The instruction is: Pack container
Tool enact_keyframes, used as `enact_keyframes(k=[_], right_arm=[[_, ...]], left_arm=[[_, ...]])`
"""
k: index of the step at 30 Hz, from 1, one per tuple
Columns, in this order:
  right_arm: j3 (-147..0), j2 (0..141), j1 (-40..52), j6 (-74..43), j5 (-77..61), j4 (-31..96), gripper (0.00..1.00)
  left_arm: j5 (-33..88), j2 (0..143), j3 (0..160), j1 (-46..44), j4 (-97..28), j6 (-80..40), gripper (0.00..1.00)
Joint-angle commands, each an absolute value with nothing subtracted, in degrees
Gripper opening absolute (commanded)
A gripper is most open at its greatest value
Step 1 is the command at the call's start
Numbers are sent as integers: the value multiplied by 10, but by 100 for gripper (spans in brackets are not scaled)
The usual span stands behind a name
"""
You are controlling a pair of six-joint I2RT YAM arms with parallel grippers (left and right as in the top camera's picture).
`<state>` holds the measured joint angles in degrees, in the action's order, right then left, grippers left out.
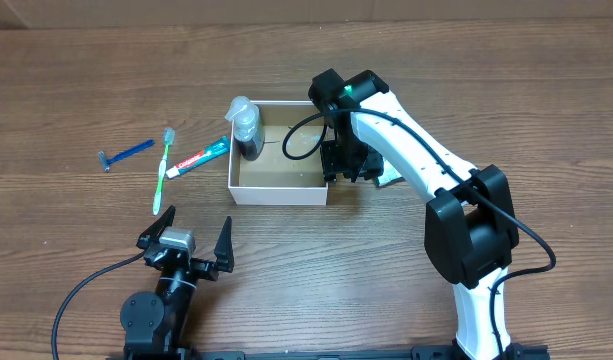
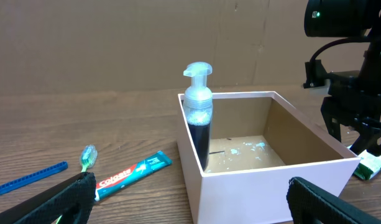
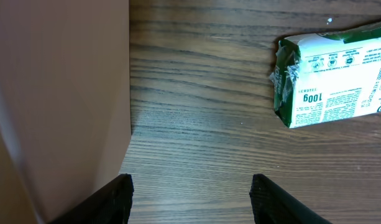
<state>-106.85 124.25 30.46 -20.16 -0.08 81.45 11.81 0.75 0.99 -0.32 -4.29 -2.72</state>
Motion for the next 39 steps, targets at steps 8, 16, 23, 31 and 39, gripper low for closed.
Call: enact_keyframes(k=[8,16,23,31,39], right_arm=[[-1068,1238,180,-295,-17,748,77],[-1064,1238,103,-427,-44,716,92],[-974,1238,110,-471,-50,665,99],[-933,1238,123,-523,-57,624,100],[-933,1238,136,-514,-60,692,100]], left_arm=[[118,3,7,1,-42,-15,100],[118,3,7,1,-42,-15,100],[118,3,7,1,-42,-15,100],[118,3,7,1,-42,-15,100],[118,3,7,1,-42,-15,100]])
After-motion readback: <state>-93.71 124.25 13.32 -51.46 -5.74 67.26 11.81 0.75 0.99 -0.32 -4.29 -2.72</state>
